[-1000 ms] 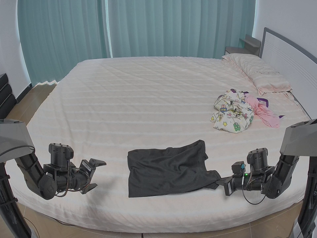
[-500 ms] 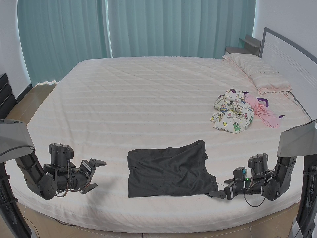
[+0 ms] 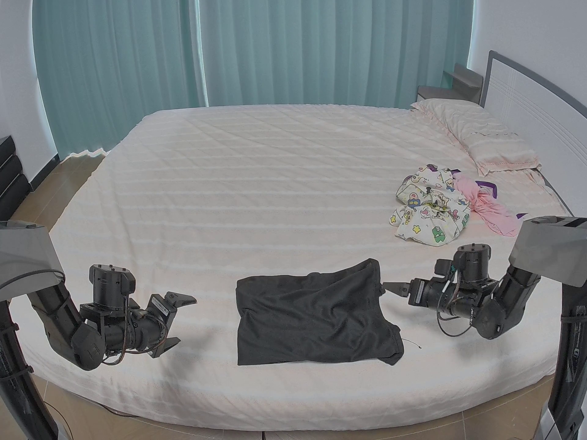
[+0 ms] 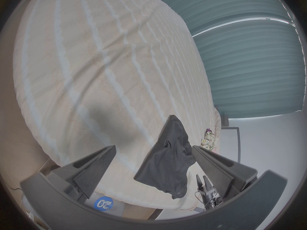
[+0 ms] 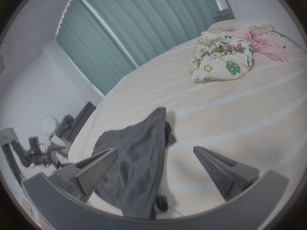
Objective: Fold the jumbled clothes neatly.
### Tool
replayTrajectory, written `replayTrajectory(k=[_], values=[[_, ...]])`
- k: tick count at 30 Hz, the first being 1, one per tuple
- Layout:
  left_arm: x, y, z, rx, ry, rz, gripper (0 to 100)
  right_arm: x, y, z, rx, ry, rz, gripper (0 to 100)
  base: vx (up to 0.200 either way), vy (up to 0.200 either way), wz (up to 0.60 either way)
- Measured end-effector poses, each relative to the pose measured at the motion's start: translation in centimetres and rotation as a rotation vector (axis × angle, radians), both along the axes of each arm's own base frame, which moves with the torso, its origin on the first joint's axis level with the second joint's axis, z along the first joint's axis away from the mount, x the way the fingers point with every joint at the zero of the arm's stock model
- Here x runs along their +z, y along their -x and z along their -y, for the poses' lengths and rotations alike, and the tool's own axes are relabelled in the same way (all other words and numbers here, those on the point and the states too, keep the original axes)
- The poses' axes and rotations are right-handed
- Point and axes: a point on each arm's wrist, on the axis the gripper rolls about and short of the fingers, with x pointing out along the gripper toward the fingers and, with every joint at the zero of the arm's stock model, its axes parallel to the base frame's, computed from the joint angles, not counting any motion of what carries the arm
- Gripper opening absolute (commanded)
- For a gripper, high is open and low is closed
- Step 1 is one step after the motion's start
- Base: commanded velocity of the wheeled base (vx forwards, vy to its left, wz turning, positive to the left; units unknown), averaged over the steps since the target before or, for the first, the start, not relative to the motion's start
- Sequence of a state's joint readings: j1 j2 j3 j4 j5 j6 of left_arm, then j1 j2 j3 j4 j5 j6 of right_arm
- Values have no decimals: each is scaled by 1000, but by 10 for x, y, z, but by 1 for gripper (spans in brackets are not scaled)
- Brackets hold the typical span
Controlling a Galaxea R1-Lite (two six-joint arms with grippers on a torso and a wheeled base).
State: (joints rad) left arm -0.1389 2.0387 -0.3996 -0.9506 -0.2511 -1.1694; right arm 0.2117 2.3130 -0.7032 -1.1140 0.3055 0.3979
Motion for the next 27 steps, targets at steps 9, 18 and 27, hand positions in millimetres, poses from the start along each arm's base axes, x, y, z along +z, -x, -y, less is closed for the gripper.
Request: replayTrajectory(k=[9, 18, 27], values=[[0, 2, 0, 1, 3, 22, 100, -19, -43, -35, -70, -53, -11, 100, 89, 0, 0], [-1, 3, 0, 0, 2, 17, 100, -33, -65, -42, -118, -123, -94, 0, 0, 0, 0], [-3, 2, 0, 1, 1, 14, 100, -34, -74, -37, -176, -184, -115, 0, 0, 0, 0]])
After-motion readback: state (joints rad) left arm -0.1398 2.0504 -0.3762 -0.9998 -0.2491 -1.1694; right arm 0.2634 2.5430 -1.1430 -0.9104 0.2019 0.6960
